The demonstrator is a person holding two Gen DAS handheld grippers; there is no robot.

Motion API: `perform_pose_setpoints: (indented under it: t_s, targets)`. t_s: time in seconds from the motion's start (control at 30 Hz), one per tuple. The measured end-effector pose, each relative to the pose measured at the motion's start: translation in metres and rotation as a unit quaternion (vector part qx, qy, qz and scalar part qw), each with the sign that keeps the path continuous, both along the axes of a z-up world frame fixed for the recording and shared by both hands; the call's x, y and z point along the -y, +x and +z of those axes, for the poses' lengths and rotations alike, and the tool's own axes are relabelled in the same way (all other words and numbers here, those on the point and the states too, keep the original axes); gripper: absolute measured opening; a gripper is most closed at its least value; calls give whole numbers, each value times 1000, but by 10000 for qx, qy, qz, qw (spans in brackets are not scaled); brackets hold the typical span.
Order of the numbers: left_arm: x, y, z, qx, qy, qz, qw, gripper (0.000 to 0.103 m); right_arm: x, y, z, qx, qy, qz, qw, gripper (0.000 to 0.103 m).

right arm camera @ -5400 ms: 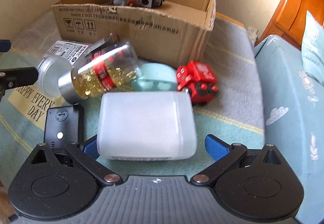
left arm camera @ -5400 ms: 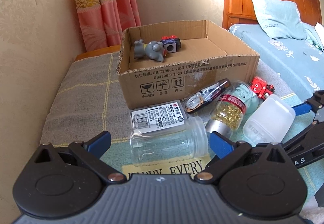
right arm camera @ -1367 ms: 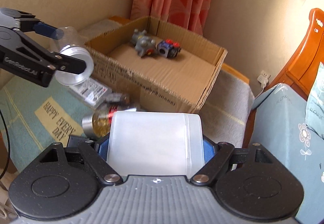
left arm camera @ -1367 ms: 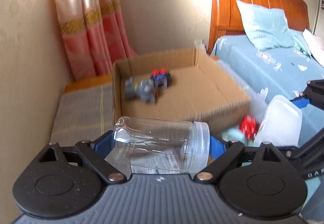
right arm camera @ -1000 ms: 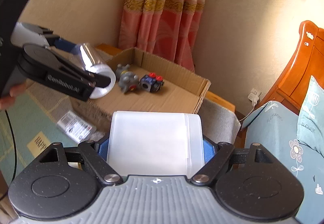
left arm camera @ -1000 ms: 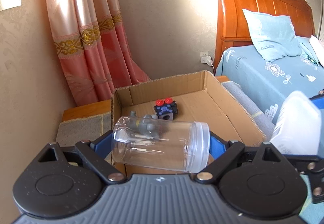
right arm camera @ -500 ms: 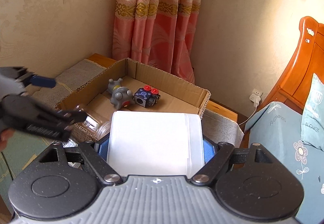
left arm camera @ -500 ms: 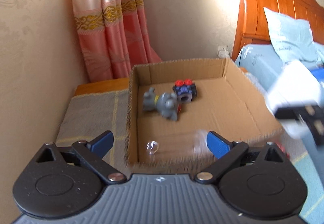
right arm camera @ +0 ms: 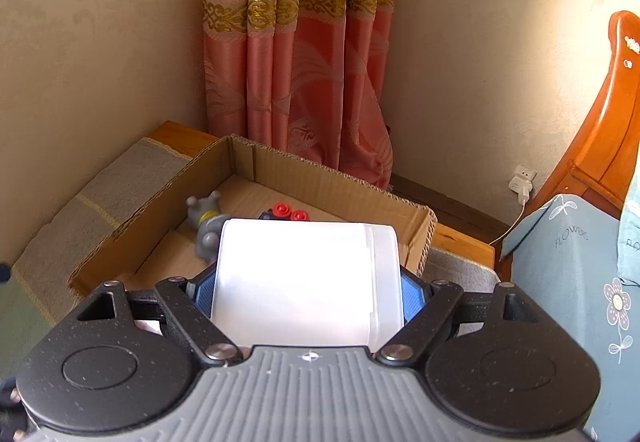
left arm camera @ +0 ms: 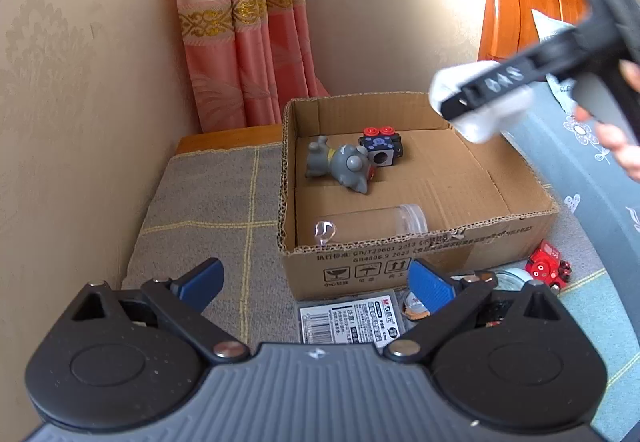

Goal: Organize rigid objects
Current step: 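Lower white container into box and open right tool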

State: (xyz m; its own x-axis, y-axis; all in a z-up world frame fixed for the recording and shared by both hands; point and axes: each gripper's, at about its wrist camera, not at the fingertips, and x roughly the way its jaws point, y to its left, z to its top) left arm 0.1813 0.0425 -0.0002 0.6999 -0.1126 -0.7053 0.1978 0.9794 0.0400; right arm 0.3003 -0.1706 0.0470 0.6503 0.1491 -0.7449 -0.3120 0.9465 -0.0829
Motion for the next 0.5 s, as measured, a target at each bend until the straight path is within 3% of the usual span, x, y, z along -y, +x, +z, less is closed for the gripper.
perform_pose_setpoints:
  t_s: [0.3, 0.37, 0.43, 0.5]
  targets:
    - [-6, 0, 2, -1, -1, 118, 9999, 99, 6, 65, -16, -180, 116, -469, 9987, 87]
    - [-8, 1, 2, -22, -40, 129, 9999, 99, 6, 71, -18, -120, 76, -478, 9988, 92]
    - [-9, 1, 2, -32, -28, 146, 9999, 99, 4, 72, -20, -129, -83, -510, 9986, 103]
    - [-10, 1, 2, -25, -16, 154, 9999, 99, 4, 68, -20, -121, -115, -522, 9985, 103]
